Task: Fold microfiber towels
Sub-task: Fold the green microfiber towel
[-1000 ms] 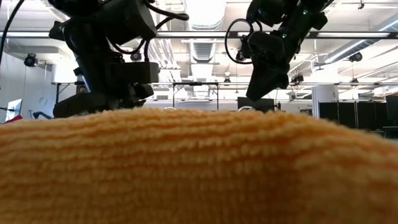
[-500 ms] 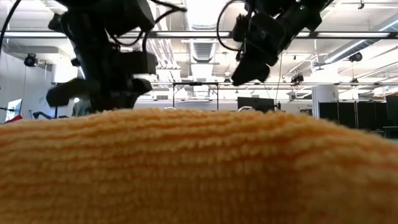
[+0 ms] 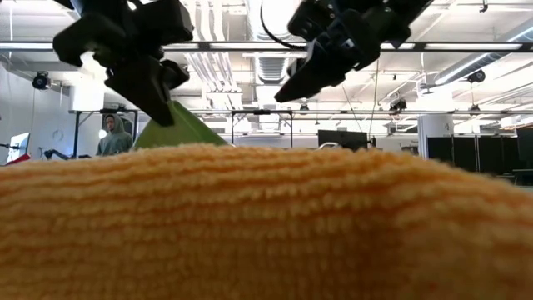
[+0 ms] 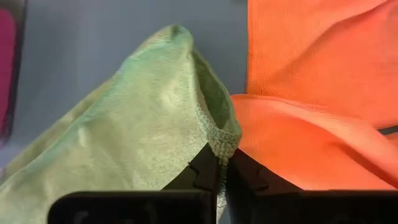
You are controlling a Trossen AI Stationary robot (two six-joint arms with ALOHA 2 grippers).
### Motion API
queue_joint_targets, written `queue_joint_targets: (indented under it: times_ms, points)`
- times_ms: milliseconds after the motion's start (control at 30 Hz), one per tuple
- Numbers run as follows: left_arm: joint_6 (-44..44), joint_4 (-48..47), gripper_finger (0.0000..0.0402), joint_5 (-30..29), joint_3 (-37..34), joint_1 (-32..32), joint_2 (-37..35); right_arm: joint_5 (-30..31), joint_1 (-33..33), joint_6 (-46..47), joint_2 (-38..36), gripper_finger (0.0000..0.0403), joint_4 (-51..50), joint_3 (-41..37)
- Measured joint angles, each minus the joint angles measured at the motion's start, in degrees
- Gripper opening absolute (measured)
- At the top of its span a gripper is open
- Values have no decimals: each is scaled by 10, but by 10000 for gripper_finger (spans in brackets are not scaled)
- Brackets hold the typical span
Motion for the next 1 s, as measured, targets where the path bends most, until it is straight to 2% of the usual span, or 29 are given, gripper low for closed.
queue_joint_targets:
  times_ms: [267, 400, 600, 1000]
  points:
    - [0, -8, 0, -3, 0, 0, -10, -27, 7, -12, 103, 148, -9, 97]
    - [0, -9, 0, -5, -1, 0, -7, -66, 8, -12, 154, 146, -40, 148]
    - [0, -7, 0, -8, -1, 0, -6, -76, 9, -13, 221, 131, -111, 212]
    - [-16, -13, 0, -38, -1, 0, -10, -84, 10, -11, 277, 119, -174, 249]
